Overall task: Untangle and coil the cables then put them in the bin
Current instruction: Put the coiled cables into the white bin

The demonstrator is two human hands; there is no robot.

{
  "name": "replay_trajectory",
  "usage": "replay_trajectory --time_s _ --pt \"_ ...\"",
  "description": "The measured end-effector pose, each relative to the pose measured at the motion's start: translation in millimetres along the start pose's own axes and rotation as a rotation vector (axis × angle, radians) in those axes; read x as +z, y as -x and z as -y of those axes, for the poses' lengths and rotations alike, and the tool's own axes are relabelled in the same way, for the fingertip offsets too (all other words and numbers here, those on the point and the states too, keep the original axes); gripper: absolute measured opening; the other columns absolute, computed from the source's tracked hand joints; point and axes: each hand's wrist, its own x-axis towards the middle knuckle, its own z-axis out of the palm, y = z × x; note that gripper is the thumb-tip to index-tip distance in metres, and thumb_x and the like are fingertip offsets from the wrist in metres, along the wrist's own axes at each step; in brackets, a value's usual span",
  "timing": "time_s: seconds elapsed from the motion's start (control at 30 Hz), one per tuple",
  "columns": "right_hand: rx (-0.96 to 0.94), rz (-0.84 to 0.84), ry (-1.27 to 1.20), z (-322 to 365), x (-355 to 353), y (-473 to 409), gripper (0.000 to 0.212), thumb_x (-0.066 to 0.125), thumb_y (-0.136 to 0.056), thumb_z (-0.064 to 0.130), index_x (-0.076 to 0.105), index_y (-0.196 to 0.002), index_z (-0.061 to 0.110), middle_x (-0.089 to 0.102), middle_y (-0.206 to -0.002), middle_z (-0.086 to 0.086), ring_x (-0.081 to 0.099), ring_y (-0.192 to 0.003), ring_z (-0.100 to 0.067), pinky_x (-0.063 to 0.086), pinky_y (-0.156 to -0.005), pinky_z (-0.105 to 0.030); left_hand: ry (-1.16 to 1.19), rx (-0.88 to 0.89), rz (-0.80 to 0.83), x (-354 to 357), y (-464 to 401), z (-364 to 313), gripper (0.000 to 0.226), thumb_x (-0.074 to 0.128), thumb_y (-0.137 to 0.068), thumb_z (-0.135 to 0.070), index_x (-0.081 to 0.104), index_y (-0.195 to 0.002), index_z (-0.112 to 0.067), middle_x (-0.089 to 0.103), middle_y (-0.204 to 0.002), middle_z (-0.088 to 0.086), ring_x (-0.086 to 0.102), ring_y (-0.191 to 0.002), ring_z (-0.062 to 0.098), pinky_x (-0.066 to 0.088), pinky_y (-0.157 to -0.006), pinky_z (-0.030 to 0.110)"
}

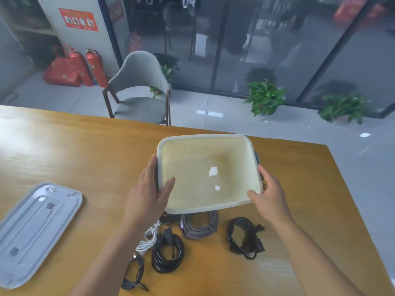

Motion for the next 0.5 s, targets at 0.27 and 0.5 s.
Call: replay_trajectory --time_s 0.27,0.5 --pt "0.140 -0.063 0.026 -62 -59 -44 0.079 0.068 -0.088 0.007 0.038 -0.157 0.032 0.040 -0.155 0.006 0.055 -0.129 -0.023 0.055 -0.099 -0.047 0.019 0.016 0.185 91 -52 -55 0.087 0.048 -0.096 -0.066 0.009 -0.165 -0.030 0.034 -0.165 -0.002 0.045 -0.142 0.025 0.048 -0.107 0.047" --pt "0.267 -0.094 0.005 -102 -70 -66 0.076 0.069 -0.088 0.015 0.041 -0.155 0.038 0.041 -0.150 0.010 0.059 -0.123 -0.022 0.059 -0.094 -0.052 0.010 -0.032 0.301 152 -74 -65 0.088 0.047 -0.096 -0.068 0.006 -0.165 -0.032 0.027 -0.168 -0.006 0.039 -0.147 0.021 0.042 -0.111 0.042"
